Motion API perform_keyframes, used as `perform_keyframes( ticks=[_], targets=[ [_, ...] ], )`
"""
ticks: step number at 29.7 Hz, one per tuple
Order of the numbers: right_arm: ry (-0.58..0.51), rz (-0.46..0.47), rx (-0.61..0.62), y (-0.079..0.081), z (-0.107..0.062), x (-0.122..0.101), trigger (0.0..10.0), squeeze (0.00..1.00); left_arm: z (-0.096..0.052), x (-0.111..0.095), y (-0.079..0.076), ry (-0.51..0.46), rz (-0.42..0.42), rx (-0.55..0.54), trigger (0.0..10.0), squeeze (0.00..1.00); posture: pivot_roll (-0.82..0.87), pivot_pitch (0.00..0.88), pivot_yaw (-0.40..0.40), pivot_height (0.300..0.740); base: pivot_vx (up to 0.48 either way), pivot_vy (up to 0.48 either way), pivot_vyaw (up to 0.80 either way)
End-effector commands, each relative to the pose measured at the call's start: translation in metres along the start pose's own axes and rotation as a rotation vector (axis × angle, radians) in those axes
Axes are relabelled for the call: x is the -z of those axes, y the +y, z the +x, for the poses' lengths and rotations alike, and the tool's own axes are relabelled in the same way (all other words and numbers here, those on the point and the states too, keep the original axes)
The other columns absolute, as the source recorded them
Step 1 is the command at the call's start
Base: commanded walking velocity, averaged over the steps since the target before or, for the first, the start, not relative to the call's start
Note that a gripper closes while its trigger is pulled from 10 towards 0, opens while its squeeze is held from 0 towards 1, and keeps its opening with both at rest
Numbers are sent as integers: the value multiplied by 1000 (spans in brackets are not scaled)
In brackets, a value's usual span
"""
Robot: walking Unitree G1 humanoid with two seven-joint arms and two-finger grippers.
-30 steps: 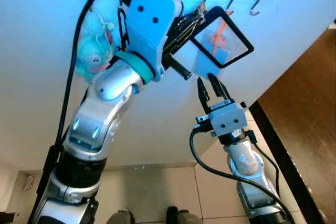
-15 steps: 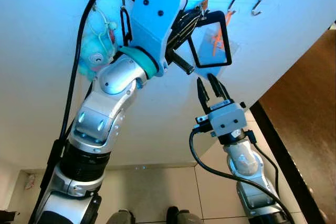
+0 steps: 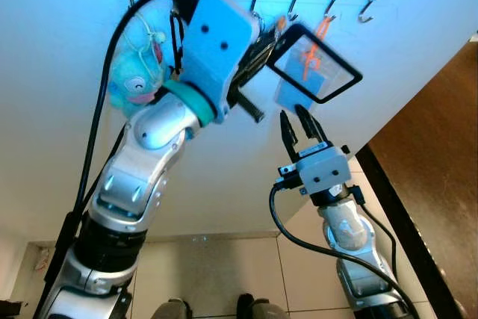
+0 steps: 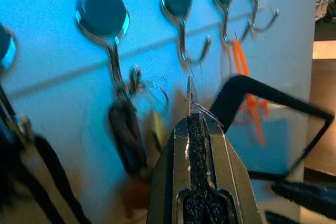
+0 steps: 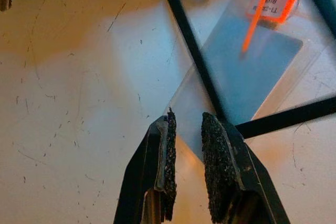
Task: Hang keys on a hook
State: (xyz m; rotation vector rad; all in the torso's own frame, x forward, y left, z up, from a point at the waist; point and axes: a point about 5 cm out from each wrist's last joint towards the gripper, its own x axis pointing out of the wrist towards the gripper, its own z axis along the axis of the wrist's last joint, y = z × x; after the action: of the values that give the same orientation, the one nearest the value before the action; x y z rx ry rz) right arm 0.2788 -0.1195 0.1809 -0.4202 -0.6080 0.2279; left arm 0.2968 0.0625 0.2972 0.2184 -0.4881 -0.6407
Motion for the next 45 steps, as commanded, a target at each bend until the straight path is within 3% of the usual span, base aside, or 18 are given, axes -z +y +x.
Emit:
perform_keyframes(
  ticks=[1,9,13,18,32,45],
  targets=[
    [11,-7,-11,2,-3,4,10000,0,-2,-1,-4,-2,4,24,10000,0,103,103,18,740,0,0,0],
    [11,-8,-12,2,-3,3,10000,0,-4,-4,-1,-28,-12,4,10000,0,103,103,18,740,0,0,0],
    [12,-9,-14,2,-3,4,10000,0,-6,-32,1,-166,-119,22,10000,0,103,100,17,740,0,0,0],
    [13,-9,-16,2,-3,4,10000,0,-2,-44,-1,-210,-114,50,10000,0,105,103,18,740,0,0,0],
    [14,-10,-12,3,-4,4,10000,0,20,-29,-1,-116,-35,-9,10000,0,99,113,26,740,0,0,0],
    [16,-8,-12,3,-4,4,10000,0,24,-20,3,-73,-22,-44,10000,0,101,119,29,740,0,0,0]
  ],
)
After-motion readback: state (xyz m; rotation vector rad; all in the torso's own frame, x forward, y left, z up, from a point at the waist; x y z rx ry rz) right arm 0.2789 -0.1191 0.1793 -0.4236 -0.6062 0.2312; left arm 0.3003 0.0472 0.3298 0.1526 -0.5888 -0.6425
